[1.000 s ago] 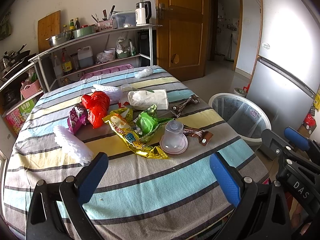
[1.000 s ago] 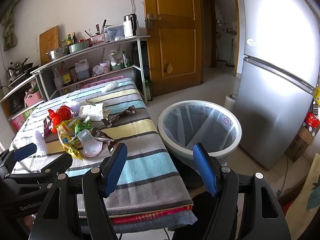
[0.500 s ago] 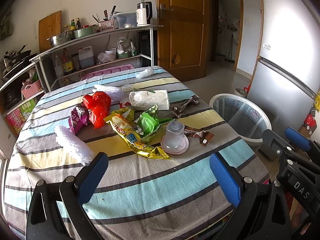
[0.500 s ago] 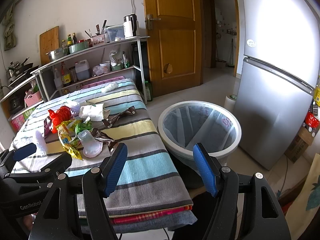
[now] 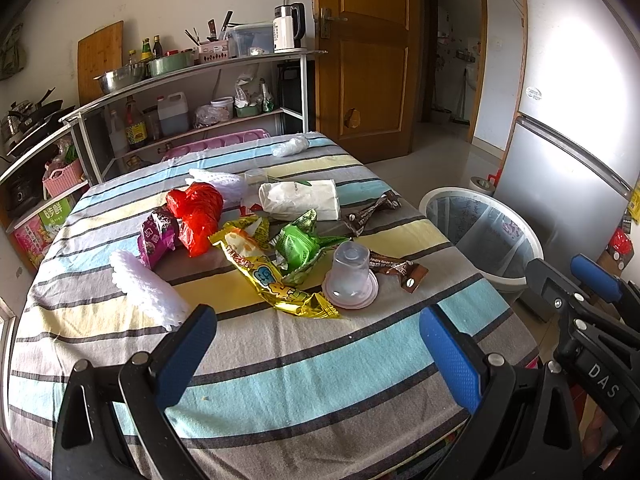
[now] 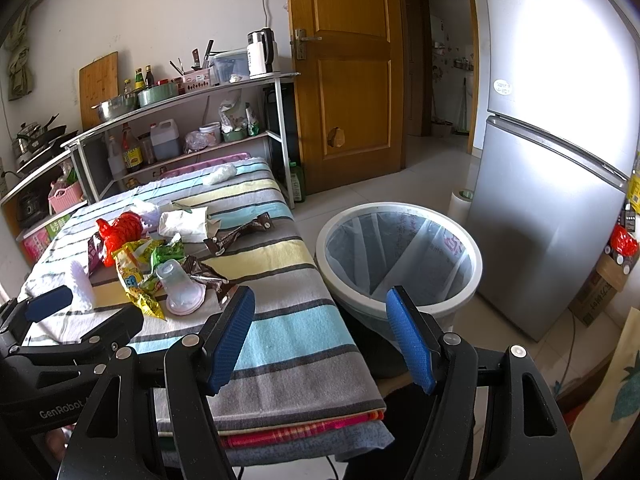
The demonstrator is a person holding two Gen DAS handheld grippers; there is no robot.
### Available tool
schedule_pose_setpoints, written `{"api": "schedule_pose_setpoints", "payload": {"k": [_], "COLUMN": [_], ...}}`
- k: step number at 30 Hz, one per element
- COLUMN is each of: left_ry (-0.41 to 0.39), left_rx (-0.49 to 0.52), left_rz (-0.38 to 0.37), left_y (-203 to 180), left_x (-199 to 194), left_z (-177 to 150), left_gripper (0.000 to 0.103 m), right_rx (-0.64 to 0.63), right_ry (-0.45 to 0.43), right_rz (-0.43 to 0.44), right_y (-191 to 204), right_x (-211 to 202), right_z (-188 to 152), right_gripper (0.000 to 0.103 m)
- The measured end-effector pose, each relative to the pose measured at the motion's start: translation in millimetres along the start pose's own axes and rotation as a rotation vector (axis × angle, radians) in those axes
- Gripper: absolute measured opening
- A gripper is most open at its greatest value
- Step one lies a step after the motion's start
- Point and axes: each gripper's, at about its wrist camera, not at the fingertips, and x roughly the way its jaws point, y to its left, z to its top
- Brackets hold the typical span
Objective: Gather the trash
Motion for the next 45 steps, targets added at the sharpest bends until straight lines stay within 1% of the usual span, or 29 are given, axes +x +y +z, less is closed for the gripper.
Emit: {"api": "schedule_pose_setpoints", "payload": {"k": [27, 30, 33, 35, 39, 42, 45], "left_ry": [0.004, 0.006, 0.021, 0.032, 0.037, 0.027, 0.052], "left_rx": [-0.002, -0.016, -0.054, -0.085, -0.137, -0.17, -0.198], "left_rz": [0.005, 0.005, -0.002, -0.007, 0.032, 0.069, 0.101], "left_y": [3, 9, 30, 44, 73, 98, 120], "left_x": [-1, 0, 4, 10, 14, 17, 25], "left_z": [1, 0, -1, -1, 3, 8, 8], "left_gripper": [0.103, 0.103, 0.103, 0.103, 0.103, 0.103, 0.103], "right_rx": [0.0, 0.001, -0.017, -0.046, -0.109, -0.152, -0.189], "right_ry": [0.002, 0.005, 0.005, 0.013, 0.049, 0.068, 0.091], "right_rz": [0.004, 0.033, 0.088, 0.148, 0.233, 0.25, 0.277], "right_y": [0, -1, 1, 7, 23, 32, 41], "right_x": [0, 4, 12, 20, 43, 58, 69], "right_z": [0, 2, 3, 4, 6, 10, 15], "right_gripper": [0.069, 0.069, 0.069, 0.069, 0.069, 0.069, 0.069]}}
